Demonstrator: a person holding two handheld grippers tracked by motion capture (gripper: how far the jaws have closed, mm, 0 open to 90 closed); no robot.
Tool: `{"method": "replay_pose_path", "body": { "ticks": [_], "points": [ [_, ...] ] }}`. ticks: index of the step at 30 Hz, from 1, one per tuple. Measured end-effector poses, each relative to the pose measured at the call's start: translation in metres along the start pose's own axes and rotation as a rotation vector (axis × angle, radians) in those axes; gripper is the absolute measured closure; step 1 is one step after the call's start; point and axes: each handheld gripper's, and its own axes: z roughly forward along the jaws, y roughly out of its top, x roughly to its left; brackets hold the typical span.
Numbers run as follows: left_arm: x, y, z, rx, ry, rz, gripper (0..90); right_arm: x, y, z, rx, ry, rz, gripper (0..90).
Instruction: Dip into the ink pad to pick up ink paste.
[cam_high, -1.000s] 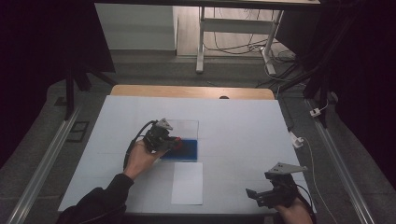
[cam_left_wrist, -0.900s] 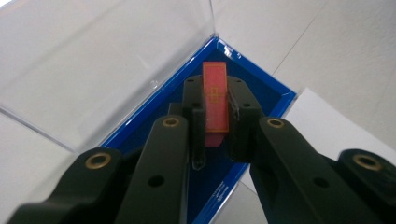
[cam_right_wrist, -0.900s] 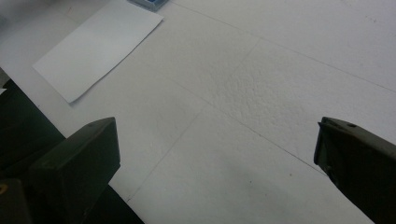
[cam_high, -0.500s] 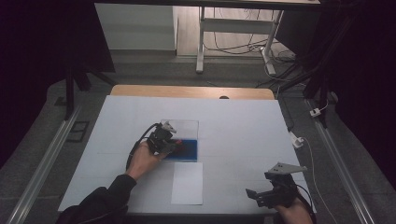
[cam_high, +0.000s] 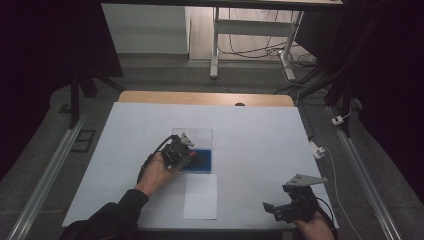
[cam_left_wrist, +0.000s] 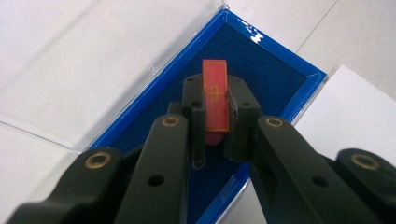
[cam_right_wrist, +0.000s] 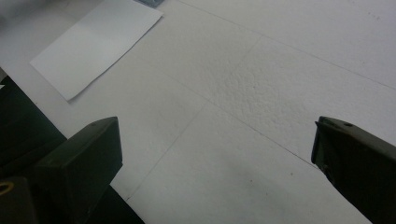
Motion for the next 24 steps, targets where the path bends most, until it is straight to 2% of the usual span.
{"method": "replay_pose_path", "body": {
  "ticks": [5, 8, 11, 17, 20, 24],
  "points": [
    [0.016, -0.006, 0.0, -0.029, -0.099, -0.087, 80.2, 0.0, 0.0, -0.001, 0.002, -0.001, 0.003, 2.1],
    [0.022, -0.008, 0.001, -0.039, -0.134, -0.117, 80.2, -0.001, 0.0, 0.0, -0.002, 0.002, 0.001, 2.1],
    [0.02, -0.008, 0.001, -0.038, -0.119, -0.106, 80.1, -0.001, 0.0, 0.0, -0.002, 0.002, 0.002, 2.2],
    [0.005, -0.004, 0.0, -0.027, -0.031, -0.041, 80.1, 0.0, 0.0, -0.001, 0.001, 0.0, 0.002, 2.1],
    [0.005, -0.005, 0.0, -0.029, -0.03, -0.039, 80.1, 0.0, 0.0, -0.001, 0.0, 0.0, 0.002, 2.2],
    [0.01, -0.006, 0.0, -0.04, -0.057, -0.052, 80.0, 0.0, 0.0, -0.001, -0.004, -0.001, -0.003, 2.1]
  ]
}}
